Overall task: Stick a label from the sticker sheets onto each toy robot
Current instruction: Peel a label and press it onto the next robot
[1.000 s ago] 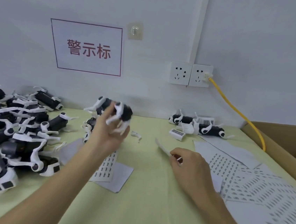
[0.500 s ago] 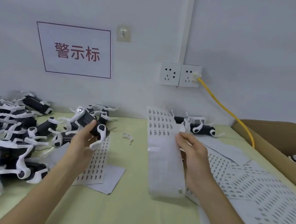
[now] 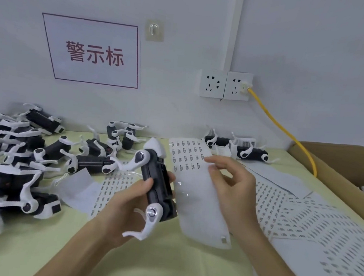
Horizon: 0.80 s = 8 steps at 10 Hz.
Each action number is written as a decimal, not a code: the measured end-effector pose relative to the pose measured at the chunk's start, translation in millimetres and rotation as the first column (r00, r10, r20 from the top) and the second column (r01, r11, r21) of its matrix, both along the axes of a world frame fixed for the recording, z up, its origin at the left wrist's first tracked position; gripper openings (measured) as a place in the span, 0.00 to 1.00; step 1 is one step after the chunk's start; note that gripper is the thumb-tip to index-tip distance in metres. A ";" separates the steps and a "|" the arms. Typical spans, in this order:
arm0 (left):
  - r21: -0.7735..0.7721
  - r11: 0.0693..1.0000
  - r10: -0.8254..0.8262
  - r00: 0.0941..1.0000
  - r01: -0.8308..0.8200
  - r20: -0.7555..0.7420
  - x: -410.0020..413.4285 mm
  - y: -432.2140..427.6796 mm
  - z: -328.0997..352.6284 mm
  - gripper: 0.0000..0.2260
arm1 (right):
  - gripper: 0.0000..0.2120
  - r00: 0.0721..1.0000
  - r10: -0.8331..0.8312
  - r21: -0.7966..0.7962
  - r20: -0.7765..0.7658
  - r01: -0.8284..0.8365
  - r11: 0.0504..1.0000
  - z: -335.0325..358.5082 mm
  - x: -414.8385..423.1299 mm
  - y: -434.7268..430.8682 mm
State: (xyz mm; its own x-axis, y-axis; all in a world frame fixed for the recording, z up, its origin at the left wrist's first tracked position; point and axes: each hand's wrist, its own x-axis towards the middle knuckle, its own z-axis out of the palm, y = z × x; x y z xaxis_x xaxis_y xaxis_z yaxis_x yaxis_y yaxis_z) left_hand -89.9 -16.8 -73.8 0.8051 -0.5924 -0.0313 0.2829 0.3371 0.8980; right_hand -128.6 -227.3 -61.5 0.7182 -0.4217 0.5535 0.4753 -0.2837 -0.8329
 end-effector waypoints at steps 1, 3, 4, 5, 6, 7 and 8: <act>-0.044 0.992 -0.117 0.990 0.121 0.083 -3.1 -3.7 5.8 0.32 | 0.16 0.999 0.014 -0.095 0.030 -0.012 0.995 -0.1 -2.7 6.9; -0.070 0.985 -0.143 0.977 0.156 0.157 -9.7 -5.9 16.3 0.28 | 0.14 0.999 0.035 -0.246 0.028 -0.027 0.969 0.7 -7.4 15.0; -0.032 0.986 -0.154 0.971 0.162 0.185 -9.0 -6.5 15.9 0.26 | 0.13 0.998 -0.005 -0.295 0.058 0.022 0.955 2.1 -7.8 14.8; -0.023 0.989 -0.139 0.966 0.147 0.218 -8.8 -6.7 18.1 0.25 | 0.11 0.995 -0.038 -0.317 0.088 0.064 0.946 2.7 -6.4 14.5; 0.014 0.990 -0.138 0.955 0.139 0.263 -6.9 -5.1 19.4 0.25 | 0.10 0.988 -0.093 -0.393 0.121 0.134 0.910 2.9 -5.6 12.0; 0.084 0.990 -0.133 0.940 0.111 0.314 -5.4 -3.4 19.2 0.27 | 0.09 0.983 -0.107 -0.444 0.147 0.162 0.881 3.0 -5.4 8.9; 0.171 0.983 -0.119 0.925 0.060 0.360 -3.9 -2.7 17.6 0.22 | 0.07 0.984 -0.092 -0.461 0.154 0.154 0.874 2.7 -5.2 8.7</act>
State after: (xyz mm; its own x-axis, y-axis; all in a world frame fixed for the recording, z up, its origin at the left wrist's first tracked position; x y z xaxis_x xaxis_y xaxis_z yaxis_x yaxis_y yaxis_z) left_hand -93.8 -19.5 -56.3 0.7208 -0.6744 0.1600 -0.0543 0.1753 0.9830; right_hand -133.8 -218.6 -58.7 0.5906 -0.1702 0.7888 0.5009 -0.6892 -0.5236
